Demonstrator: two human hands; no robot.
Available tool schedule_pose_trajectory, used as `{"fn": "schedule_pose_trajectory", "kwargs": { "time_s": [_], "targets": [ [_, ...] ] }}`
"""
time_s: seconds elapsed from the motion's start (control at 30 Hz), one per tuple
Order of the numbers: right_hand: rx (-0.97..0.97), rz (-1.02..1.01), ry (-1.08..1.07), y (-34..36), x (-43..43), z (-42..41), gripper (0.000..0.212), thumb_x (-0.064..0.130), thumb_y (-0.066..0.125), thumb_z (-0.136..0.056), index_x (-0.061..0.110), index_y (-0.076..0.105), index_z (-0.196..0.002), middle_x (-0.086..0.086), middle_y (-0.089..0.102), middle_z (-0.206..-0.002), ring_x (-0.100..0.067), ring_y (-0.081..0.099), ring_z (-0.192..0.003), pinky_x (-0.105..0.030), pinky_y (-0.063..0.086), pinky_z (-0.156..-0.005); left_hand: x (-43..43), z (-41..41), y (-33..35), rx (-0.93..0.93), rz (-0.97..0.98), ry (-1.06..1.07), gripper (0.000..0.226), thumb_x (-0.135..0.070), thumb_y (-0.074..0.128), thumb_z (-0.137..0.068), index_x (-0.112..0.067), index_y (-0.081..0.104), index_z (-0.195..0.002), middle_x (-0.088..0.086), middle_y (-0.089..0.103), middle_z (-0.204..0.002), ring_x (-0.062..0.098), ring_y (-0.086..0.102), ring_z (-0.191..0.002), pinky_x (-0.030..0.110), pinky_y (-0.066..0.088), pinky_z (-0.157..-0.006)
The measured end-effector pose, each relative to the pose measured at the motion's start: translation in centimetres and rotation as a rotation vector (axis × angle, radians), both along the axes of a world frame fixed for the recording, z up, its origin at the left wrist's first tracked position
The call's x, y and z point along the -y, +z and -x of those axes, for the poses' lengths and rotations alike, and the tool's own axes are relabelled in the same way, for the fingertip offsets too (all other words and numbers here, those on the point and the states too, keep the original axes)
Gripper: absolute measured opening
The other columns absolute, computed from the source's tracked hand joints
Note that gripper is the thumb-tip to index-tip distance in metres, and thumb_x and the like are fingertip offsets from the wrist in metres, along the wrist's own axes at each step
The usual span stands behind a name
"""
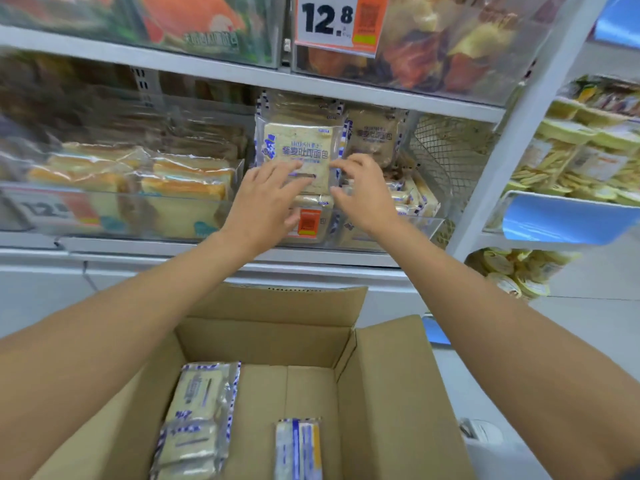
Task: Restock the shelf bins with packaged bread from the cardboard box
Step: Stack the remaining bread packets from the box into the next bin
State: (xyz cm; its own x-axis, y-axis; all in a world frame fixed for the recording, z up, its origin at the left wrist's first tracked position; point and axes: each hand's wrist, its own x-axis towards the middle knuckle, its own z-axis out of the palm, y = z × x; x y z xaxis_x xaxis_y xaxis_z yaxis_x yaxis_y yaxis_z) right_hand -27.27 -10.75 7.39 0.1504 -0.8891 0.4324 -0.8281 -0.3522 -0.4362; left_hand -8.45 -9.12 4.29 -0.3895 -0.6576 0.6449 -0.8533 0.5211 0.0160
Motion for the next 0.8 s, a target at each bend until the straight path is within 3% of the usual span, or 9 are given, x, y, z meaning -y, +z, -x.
{"fn": "schedule_pose_trajectory", "kwargs": {
  "time_s": [0.13, 0.23, 0.33, 0.47, 0.5, 0.57, 0.63, 0.73, 0.8],
  "targets": [
    [0.118, 0.07, 0.013, -4.3, -4.6, -1.0, 0.019, 0.007, 0.058, -0.087, 0.012, 0.068, -0.102, -0.001, 0.056, -0.101, -0.012, 0.052, -0.085, -0.018, 0.038, -0.078, -3.6, -0.7, -3.5, -0.173, -0.2, -0.035, 0.032, -0.015, 0.065, -0.082, -0.014, 0.064, -0.114, 0.004, 0.064, -0.109, 0.026, 0.057, -0.099, 0.041, 0.045, -0.081],
    [0.121, -0.163, 0.093, -11.3, -8.3, -2.1, 0.018, 0.004, 0.056, -0.085, 0.014, 0.069, -0.092, -0.001, 0.064, -0.091, -0.012, 0.056, -0.077, -0.026, 0.046, -0.074, -6.7, -2.3, -9.8, -0.411, -0.571, -0.006, 0.023, -0.011, 0.063, -0.084, -0.017, 0.066, -0.106, 0.0, 0.067, -0.099, 0.016, 0.058, -0.086, 0.037, 0.049, -0.083],
    [0.056, -0.53, 0.067, -20.7, -11.1, -2.5, 0.021, 0.003, 0.055, -0.085, 0.017, 0.07, -0.091, 0.003, 0.064, -0.088, -0.013, 0.057, -0.075, -0.029, 0.048, -0.074, -9.2, -5.0, -17.5, -0.451, -0.887, 0.125, 0.022, -0.011, 0.064, -0.085, -0.02, 0.066, -0.105, 0.0, 0.066, -0.098, 0.015, 0.059, -0.082, 0.036, 0.05, -0.084],
    [-0.172, -1.064, -0.025, -32.3, -14.2, -3.1, 0.018, 0.012, 0.051, -0.088, 0.009, 0.067, -0.096, -0.008, 0.067, -0.099, -0.027, 0.065, -0.096, -0.032, 0.052, -0.082, -12.4, -8.6, -25.4, -0.489, -1.191, 0.311, 0.019, -0.01, 0.062, -0.087, -0.013, 0.067, -0.105, 0.003, 0.064, -0.095, 0.018, 0.061, -0.077, 0.02, 0.045, -0.068],
    [-0.257, -1.146, -0.029, -34.3, -15.0, -3.5, 0.024, 0.02, 0.055, -0.09, 0.008, 0.064, -0.107, -0.013, 0.064, -0.111, -0.03, 0.062, -0.106, -0.032, 0.049, -0.086, -13.2, -9.3, -26.9, -0.501, -1.256, 0.341, 0.019, -0.009, 0.061, -0.088, -0.014, 0.066, -0.105, 0.004, 0.064, -0.097, 0.021, 0.063, -0.083, 0.02, 0.043, -0.065],
    [-0.394, -1.276, -0.056, -38.0, -16.7, -4.6, 0.059, 0.043, 0.063, -0.087, 0.009, 0.048, -0.133, -0.017, 0.049, -0.134, -0.033, 0.048, -0.125, -0.035, 0.041, -0.098, -14.6, -10.3, -29.1, -0.525, -1.35, 0.379, 0.016, -0.01, 0.062, -0.088, -0.018, 0.064, -0.101, 0.003, 0.062, -0.099, 0.021, 0.062, -0.088, 0.022, 0.044, -0.065],
    [-0.407, -1.301, -0.129, -40.6, -18.2, -6.1, 0.086, 0.053, 0.069, -0.077, 0.012, 0.03, -0.142, -0.015, 0.031, -0.144, -0.035, 0.035, -0.133, -0.042, 0.041, -0.102, -15.5, -10.8, -30.7, -0.562, -1.392, 0.408, 0.014, -0.006, 0.062, -0.089, -0.018, 0.062, -0.096, 0.005, 0.062, -0.099, 0.018, 0.06, -0.084, 0.018, 0.045, -0.064],
    [-0.375, -1.12, -0.124, -42.4, -18.1, -7.2, 0.073, 0.032, 0.073, -0.074, 0.015, 0.033, -0.133, -0.01, 0.028, -0.142, -0.031, 0.034, -0.13, -0.044, 0.049, -0.092, -16.2, -11.2, -32.7, -0.591, -1.462, 0.432, 0.017, -0.002, 0.06, -0.088, -0.018, 0.062, -0.094, 0.01, 0.066, -0.103, 0.023, 0.063, -0.093, 0.023, 0.05, -0.078],
    [-0.121, -1.079, -0.085, -41.9, -16.4, -7.1, 0.063, 0.018, 0.072, -0.074, 0.015, 0.04, -0.129, -0.007, 0.04, -0.132, -0.025, 0.041, -0.12, -0.036, 0.046, -0.093, -16.1, -10.9, -33.3, -0.613, -1.478, 0.436, 0.025, -0.002, 0.059, -0.088, -0.025, 0.061, -0.098, 0.007, 0.064, -0.112, 0.023, 0.063, -0.102, 0.031, 0.051, -0.086]
  ]
}}
